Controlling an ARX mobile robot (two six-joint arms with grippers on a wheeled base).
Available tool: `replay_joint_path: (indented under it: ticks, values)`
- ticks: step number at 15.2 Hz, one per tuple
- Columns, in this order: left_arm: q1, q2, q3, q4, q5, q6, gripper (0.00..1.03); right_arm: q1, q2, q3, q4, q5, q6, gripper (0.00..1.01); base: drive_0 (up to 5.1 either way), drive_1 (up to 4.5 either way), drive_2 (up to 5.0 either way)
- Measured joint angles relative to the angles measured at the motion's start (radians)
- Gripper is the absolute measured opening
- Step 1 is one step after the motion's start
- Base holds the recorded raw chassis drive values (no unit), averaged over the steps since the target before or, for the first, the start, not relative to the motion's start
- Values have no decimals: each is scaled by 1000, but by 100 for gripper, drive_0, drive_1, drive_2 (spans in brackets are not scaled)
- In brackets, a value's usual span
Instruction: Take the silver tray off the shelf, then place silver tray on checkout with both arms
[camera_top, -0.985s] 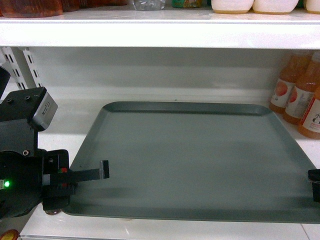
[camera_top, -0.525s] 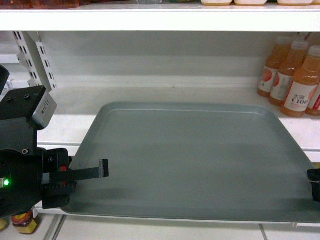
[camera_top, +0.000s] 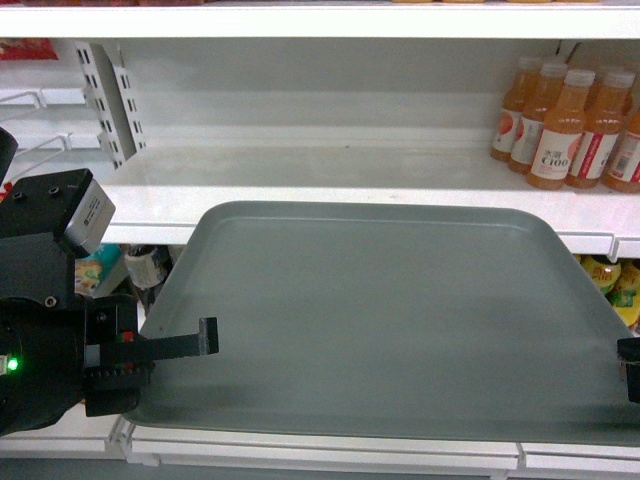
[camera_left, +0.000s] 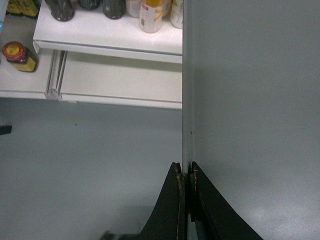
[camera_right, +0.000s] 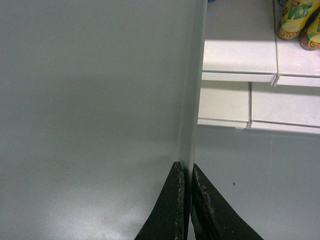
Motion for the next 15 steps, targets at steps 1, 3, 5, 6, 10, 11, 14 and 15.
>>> replay_joint_path:
  ticks: [1,3,5,6,10,11,14,15]
  values:
    - [3,0,0,-4,-1,0,2,2,0,0,0,-1,0,2,17,-411,446]
    - [0,0,0,1,0,1,2,0,-1,0,0,-1,0,2,15,-414,443]
    - [0,-2,0,1,0,0,2,0,-1,0,-1,-1,0,2,20,-408,449]
    - [0,-2,0,2,-2,1,2,0,-1,0,1,-1,0,2,18,-411,447]
    - [0,-2,0,0,-2,1,2,0,-1,0,1,-1,0,2,13,-416,442]
    - [0,-2,0,1,-2,1,2,0,-1,0,-1,-1,0,2,3,-425,432]
    - [0,-2,0,1,-2,2,2,0,-1,0,-1,-1,0,2,3,-424,431]
    - [0,-2,0,0,-3,2,2,0,-1,0,2,-1,0,2,3,-424,430]
